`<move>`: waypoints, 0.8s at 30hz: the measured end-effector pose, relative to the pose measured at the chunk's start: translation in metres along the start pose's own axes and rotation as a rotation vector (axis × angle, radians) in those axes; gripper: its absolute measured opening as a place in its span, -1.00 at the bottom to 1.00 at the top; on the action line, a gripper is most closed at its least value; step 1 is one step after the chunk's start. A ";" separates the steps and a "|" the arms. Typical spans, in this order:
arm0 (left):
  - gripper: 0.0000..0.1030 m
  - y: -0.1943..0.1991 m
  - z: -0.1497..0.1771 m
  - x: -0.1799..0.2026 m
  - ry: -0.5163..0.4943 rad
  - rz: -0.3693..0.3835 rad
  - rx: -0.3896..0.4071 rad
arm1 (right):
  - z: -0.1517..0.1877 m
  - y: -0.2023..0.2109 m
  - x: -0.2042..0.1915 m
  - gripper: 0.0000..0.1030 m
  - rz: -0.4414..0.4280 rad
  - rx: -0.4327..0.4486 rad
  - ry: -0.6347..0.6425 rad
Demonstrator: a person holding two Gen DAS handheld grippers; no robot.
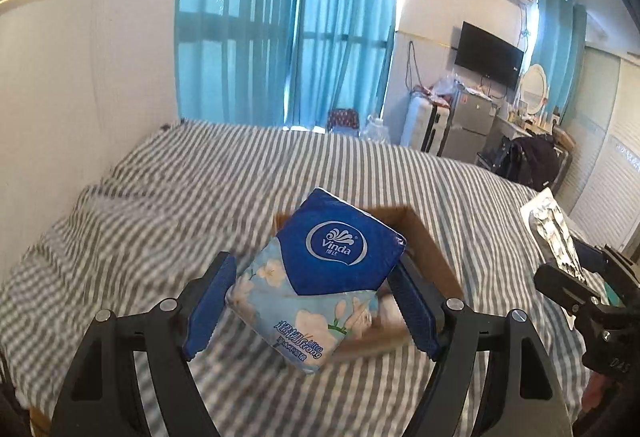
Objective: Organize objects
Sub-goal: 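Drop the tissue pack and blister pack into the box from both tools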
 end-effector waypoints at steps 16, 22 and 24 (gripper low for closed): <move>0.54 -0.155 0.003 -0.023 -0.037 0.006 -0.137 | -0.015 -0.168 -0.013 0.33 -0.033 -0.160 0.021; 0.60 -0.172 0.010 -0.020 -0.069 -0.010 -0.149 | 0.004 -0.184 -0.007 0.40 -0.034 -0.172 -0.004; 0.65 -0.172 0.010 -0.018 -0.062 -0.010 -0.153 | 0.006 -0.177 -0.001 0.69 -0.023 -0.120 -0.055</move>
Point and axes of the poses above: each gripper's, at about its wrist camera, not at the fingertips, and y roughly against the way its jaws point, x to its right, z to its underside, the point moved 1 cm from there along -y, roughly the way its jaws point, and after that the axes turned 12 degrees about z, right-handed, at the moved point
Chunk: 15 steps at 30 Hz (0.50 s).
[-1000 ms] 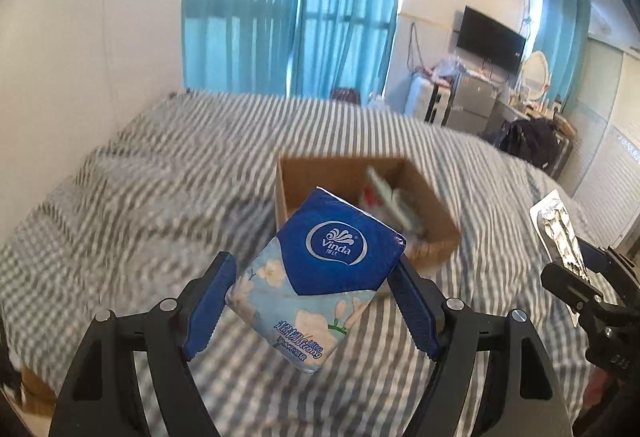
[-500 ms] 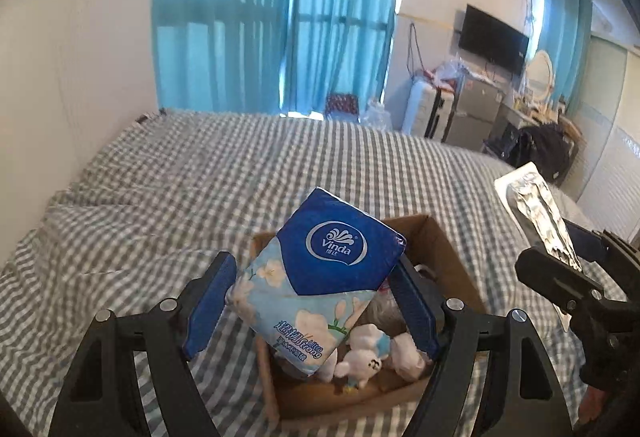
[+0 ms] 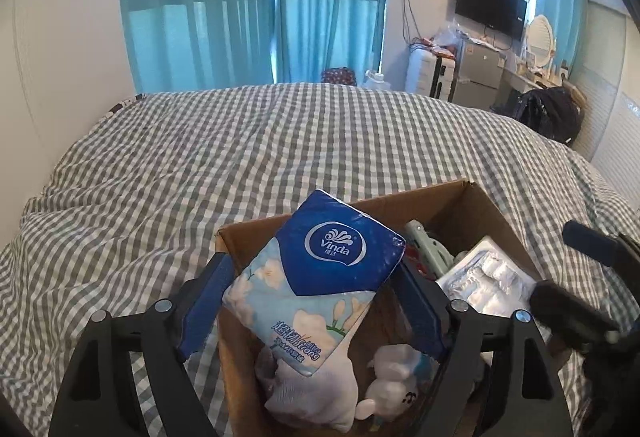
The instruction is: Organize objects
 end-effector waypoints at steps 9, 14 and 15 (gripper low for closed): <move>0.99 0.053 -0.011 0.025 -0.048 -0.013 0.079 | -0.012 0.050 0.023 0.75 0.058 0.046 -0.091; 1.00 0.112 -0.015 0.046 -0.056 -0.027 0.170 | -0.022 0.116 0.020 0.75 0.109 0.127 -0.062; 1.00 0.123 -0.013 0.048 -0.056 -0.038 0.189 | -0.025 0.127 0.022 0.75 0.115 0.143 -0.057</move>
Point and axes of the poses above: each gripper's, at about its wrist camera, not at the fingertips, and y roughly against the way its jaws point, x to its right, z to its underside, the point moved 1 cm from there along -y, roughly the way its jaws point, and after that the axes turned 12 degrees about z, right-handed, at the moved point
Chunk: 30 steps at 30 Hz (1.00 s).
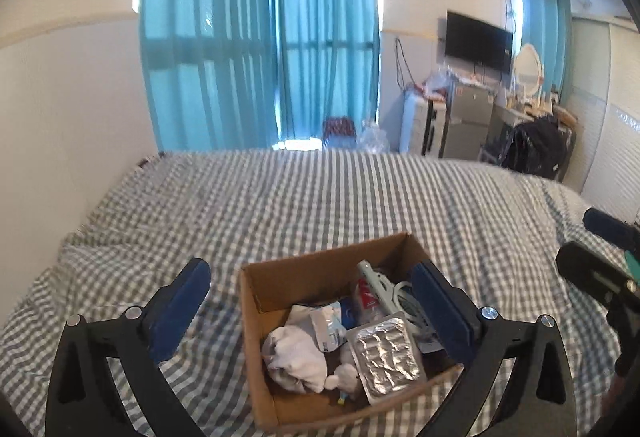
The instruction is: Organize objects
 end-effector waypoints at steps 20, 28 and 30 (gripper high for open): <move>1.00 0.125 0.077 0.039 -0.001 -0.073 0.285 | 0.053 0.115 0.013 1.00 0.081 0.251 0.019; 1.00 0.110 0.098 0.037 0.030 -0.069 0.211 | 0.083 0.095 0.017 1.00 0.108 0.174 0.011; 1.00 0.111 0.100 0.038 0.030 -0.059 0.205 | 0.084 0.093 0.017 1.00 0.118 0.172 0.012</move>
Point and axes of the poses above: each gripper's, at about its wrist camera, not at the fingertips, and y roughly against the way its jaws point, x to its right, z to its underside, the point moved 1 cm from there along -y, roughly the way its jaws point, and after that the axes turned 12 degrees about z, right-handed, at the moved point
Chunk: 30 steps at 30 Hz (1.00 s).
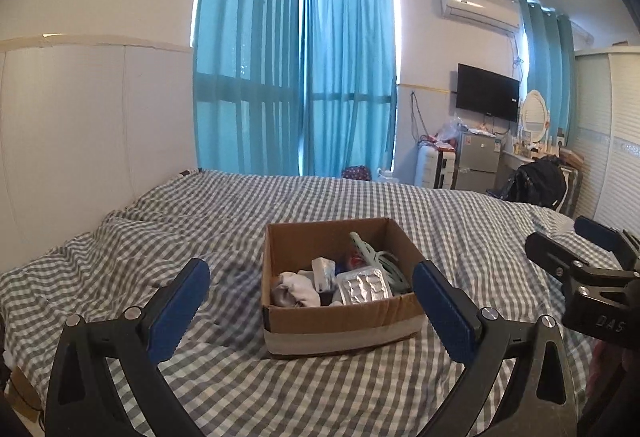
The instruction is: Organize objects
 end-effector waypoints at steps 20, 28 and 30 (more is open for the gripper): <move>1.00 0.004 0.003 0.003 -0.001 -0.002 -0.015 | 0.001 0.000 0.002 1.00 0.016 -0.022 -0.018; 1.00 0.005 0.004 0.004 -0.002 -0.004 -0.017 | 0.003 0.000 -0.001 1.00 0.010 -0.027 -0.008; 1.00 0.004 0.003 0.004 -0.010 -0.011 -0.016 | 0.003 0.001 -0.001 1.00 0.008 -0.022 -0.011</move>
Point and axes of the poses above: each gripper's, at about its wrist camera, not at the fingertips, and y roughly against the way its jaws point, x to its right, z to its underside, the point moved 1 cm from there along -y, roughly the way its jaws point, and after that the axes turned 12 degrees about z, right-handed, at the moved point
